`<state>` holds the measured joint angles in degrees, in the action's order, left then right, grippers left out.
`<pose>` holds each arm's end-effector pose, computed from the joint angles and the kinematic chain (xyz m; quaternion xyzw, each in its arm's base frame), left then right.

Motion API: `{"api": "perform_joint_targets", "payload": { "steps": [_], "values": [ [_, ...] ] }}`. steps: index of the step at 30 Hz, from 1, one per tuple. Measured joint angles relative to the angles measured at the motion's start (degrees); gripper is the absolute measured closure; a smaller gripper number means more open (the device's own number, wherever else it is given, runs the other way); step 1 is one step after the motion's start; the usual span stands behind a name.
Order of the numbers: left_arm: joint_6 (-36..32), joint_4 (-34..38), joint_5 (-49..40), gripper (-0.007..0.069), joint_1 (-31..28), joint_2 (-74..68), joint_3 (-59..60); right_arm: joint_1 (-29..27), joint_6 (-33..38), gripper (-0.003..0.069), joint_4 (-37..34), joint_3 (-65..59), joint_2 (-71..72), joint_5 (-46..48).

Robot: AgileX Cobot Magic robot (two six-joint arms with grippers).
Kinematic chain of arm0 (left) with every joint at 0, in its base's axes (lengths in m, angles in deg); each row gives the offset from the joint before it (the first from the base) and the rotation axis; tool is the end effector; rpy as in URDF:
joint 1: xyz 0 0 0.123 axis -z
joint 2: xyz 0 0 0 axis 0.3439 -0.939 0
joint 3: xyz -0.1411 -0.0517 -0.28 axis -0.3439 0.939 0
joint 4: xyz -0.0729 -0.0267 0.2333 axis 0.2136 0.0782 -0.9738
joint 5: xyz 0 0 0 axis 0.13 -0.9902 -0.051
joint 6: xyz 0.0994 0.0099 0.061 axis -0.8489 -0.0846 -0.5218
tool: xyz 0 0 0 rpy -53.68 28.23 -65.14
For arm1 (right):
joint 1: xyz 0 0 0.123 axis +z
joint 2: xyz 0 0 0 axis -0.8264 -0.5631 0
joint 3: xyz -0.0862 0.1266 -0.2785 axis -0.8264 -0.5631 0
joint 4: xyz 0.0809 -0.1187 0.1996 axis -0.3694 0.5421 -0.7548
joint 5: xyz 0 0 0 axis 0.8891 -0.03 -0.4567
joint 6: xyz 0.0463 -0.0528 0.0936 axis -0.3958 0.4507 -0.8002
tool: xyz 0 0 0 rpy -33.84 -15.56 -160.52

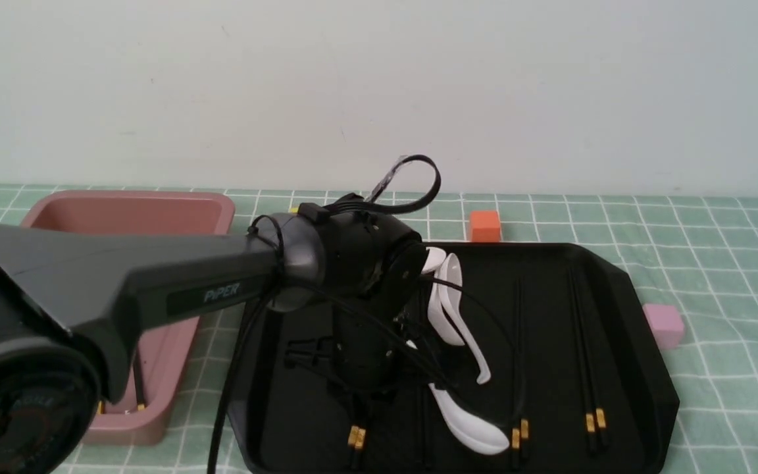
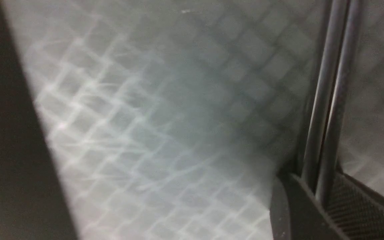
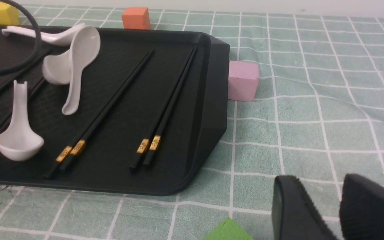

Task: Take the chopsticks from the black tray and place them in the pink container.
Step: 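Reach over to the black tray and grasp a pair of chopsticks with the left gripper, then place the chopsticks into the pink bin with the left gripper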

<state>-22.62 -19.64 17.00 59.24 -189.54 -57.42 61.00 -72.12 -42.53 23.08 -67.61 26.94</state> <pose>0.3433 -0.2651 0.1596 0.0484 0.9959 0.0026 0.0763 0.0387 0.0025 0.1670 -0.0083 0.8008 0.0426 0.5974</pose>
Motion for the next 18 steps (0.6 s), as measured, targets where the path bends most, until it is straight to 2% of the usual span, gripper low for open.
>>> {"api": "perform_joint_targets", "payload": {
  "steps": [5,13,16,18],
  "values": [
    [1.11,-1.02,-4.39,0.0511,-0.39,3.21,0.14,0.0,0.0,0.0419,0.0,0.0,0.0,0.0],
    [1.18,-5.98,-12.82,0.0511,-2.18,18.39,-1.04,0.0,0.0,0.0419,0.0,0.0,0.0,0.0],
    [1.18,-9.61,-15.33,0.0511,-6.62,22.68,-1.04,0.0,0.0,0.0419,0.0,0.0,0.0,0.0],
    [0.48,-11.12,-15.51,0.0511,-13.06,25.23,-0.09,0.0,0.0,0.0419,0.0,0.0,0.0,0.0]
  ]
}}
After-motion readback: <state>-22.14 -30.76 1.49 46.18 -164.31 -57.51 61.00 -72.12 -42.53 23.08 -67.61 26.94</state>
